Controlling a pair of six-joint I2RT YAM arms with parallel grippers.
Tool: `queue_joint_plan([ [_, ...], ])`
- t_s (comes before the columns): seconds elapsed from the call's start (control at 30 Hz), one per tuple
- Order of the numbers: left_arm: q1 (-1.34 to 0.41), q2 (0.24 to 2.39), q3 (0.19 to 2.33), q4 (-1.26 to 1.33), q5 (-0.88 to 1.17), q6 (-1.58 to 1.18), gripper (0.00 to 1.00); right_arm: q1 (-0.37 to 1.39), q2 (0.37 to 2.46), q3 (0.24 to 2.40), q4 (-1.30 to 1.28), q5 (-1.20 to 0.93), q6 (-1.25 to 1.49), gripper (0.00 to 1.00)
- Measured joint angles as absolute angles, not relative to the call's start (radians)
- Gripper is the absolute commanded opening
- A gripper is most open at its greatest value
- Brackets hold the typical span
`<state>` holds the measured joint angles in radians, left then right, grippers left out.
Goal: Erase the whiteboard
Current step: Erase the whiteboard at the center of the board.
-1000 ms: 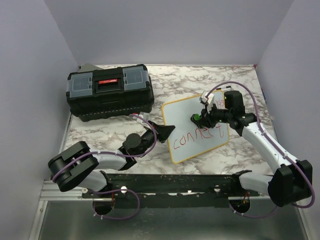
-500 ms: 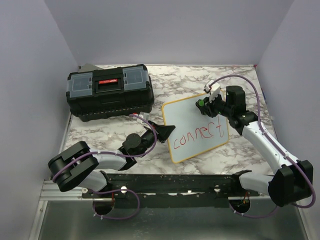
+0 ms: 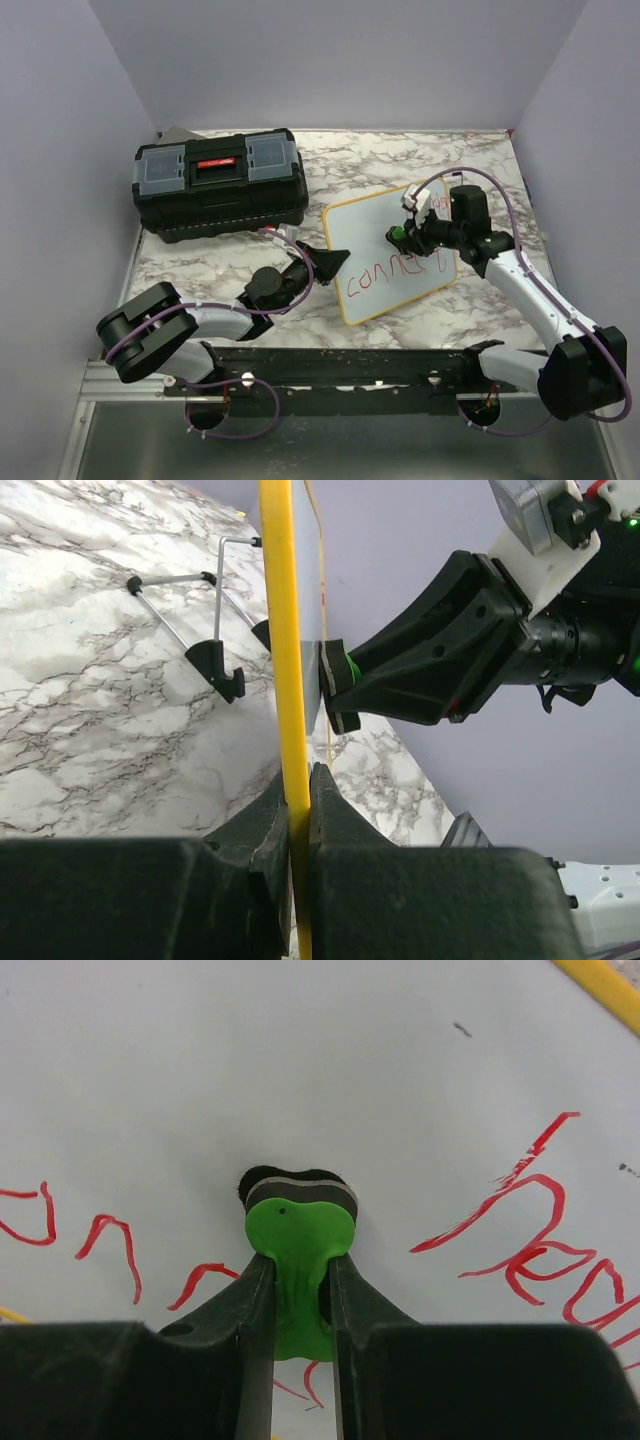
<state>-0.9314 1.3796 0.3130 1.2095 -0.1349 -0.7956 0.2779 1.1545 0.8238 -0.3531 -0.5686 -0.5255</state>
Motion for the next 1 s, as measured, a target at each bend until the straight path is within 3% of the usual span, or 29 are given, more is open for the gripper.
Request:
queue_joint_plan([
  [0.5, -0.929, 1.379, 0.311, 1.205, -0.155, -0.798, 0.0, 0.281, 1.243, 0.92, -0.204, -0.355, -0.376, 0.01],
  [0.8, -0.93, 1.377, 0.309, 1.211, -0.145, -0.788, 0.0, 0.275, 1.17, 0.827, -0.34, -0.593, -0.543, 0.01],
  [1.0, -0.929, 1.378, 0.309, 1.21, -0.149, -0.79, 0.0, 0.276, 1.184, 0.831, -0.299, -0.571, -0.456, 0.01],
])
